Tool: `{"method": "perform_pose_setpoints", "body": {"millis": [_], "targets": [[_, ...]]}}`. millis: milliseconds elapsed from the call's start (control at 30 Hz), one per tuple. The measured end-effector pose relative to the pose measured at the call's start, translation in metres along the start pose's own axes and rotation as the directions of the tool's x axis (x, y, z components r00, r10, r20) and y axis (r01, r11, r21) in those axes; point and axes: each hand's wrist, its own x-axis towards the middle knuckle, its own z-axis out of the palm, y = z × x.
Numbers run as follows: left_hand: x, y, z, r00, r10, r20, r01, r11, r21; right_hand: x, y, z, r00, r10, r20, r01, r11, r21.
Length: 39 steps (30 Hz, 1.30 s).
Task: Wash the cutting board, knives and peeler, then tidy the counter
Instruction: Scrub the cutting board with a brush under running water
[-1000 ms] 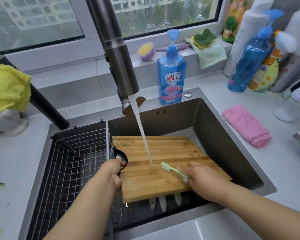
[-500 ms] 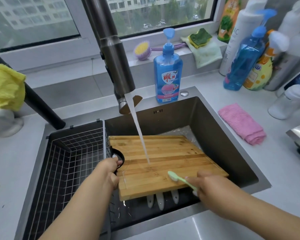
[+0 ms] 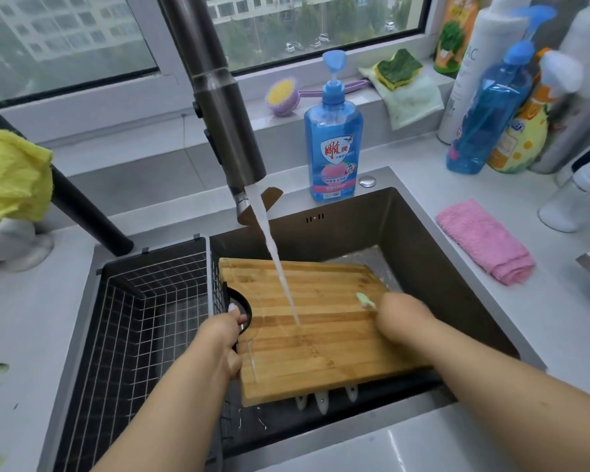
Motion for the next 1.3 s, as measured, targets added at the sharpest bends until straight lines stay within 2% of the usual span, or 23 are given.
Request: {"method": "perform_pose_setpoints", "body": {"millis": [100, 200, 300, 400, 467, 633, 700, 767, 867, 1033, 1200, 1300], "targets": [[0.001, -0.002, 0.000, 0.999, 0.037, -0.027, -0.037, 0.999, -0.023, -0.013, -0.040, 0.014, 0.989, -0.148, 0.003, 0.145, 0.971, 0.190], [0.001, -0.004, -0.002, 0.998, 0.039, -0.041, -0.040, 0.999, -0.023, -0.042, -0.058, 0.014, 0.948, -0.306, 0.083, 0.261, 0.903, 0.342], [-0.001, -0.007, -0.005, 0.998, 0.056, -0.002, -0.056, 0.998, -0.041, -0.055, -0.049, -0.002, 0.938, -0.326, 0.117, 0.266, 0.894, 0.359], [0.000, -0.009, -0.008, 0.996, 0.087, 0.017, -0.086, 0.996, -0.026, -0.065, -0.043, -0.031, 0.941, -0.339, 0.012, 0.319, 0.895, 0.310], [0.003, -0.010, -0.009, 0.995, 0.102, 0.024, -0.101, 0.995, -0.009, -0.071, -0.046, -0.051, 0.929, -0.370, -0.010, 0.359, 0.896, 0.261], [0.030, -0.019, -0.017, 0.992, 0.120, 0.028, -0.122, 0.990, 0.065, -0.086, -0.073, -0.115, 0.916, -0.400, 0.036, 0.364, 0.865, 0.347], [0.028, -0.019, -0.017, 0.991, 0.129, 0.038, -0.131, 0.990, 0.056, -0.091, -0.090, -0.141, 0.897, -0.435, 0.084, 0.396, 0.873, 0.285], [0.009, -0.015, -0.015, 0.988, 0.147, 0.049, -0.148, 0.988, 0.032, -0.097, -0.103, -0.163, 0.892, -0.434, 0.124, 0.384, 0.874, 0.296], [0.003, -0.017, -0.016, 0.984, 0.158, 0.084, -0.161, 0.987, 0.022, -0.101, -0.113, -0.185, 0.850, -0.522, 0.068, 0.460, 0.801, 0.384], [0.006, -0.020, -0.020, 0.981, 0.160, 0.112, -0.165, 0.985, 0.041, -0.104, -0.139, -0.205, 0.795, -0.606, 0.026, 0.568, 0.758, 0.321], [0.003, -0.021, -0.021, 0.977, 0.166, 0.134, -0.173, 0.984, 0.042, -0.102, -0.150, -0.208, 0.746, -0.655, -0.123, 0.646, 0.665, 0.376], [0.001, -0.020, -0.023, 0.974, 0.166, 0.153, -0.175, 0.984, 0.044, -0.103, -0.155, -0.205, 0.728, -0.642, -0.239, 0.683, 0.651, 0.331]]}}
